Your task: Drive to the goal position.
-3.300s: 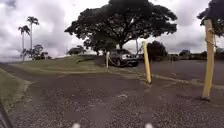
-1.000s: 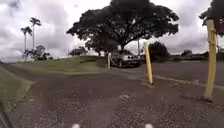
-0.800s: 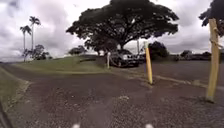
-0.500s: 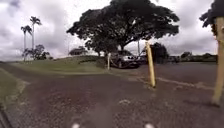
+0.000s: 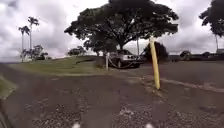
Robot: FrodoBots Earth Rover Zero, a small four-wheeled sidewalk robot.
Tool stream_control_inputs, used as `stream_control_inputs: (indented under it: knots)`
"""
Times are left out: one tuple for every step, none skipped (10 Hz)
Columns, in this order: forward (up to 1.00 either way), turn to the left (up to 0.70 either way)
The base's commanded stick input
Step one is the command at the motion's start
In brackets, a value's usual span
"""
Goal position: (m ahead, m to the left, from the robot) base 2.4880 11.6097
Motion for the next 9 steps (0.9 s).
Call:
stream_control_inputs:
  knots:
    - [0.7,0.0]
    - [0.7,0.0]
    - [0.7,0.0]
    - [0.7,0.0]
    - [0.7,0.0]
    - [0.7,0.0]
    - [0.7,0.0]
    - [0.7,0.0]
    - [0.7,0.0]
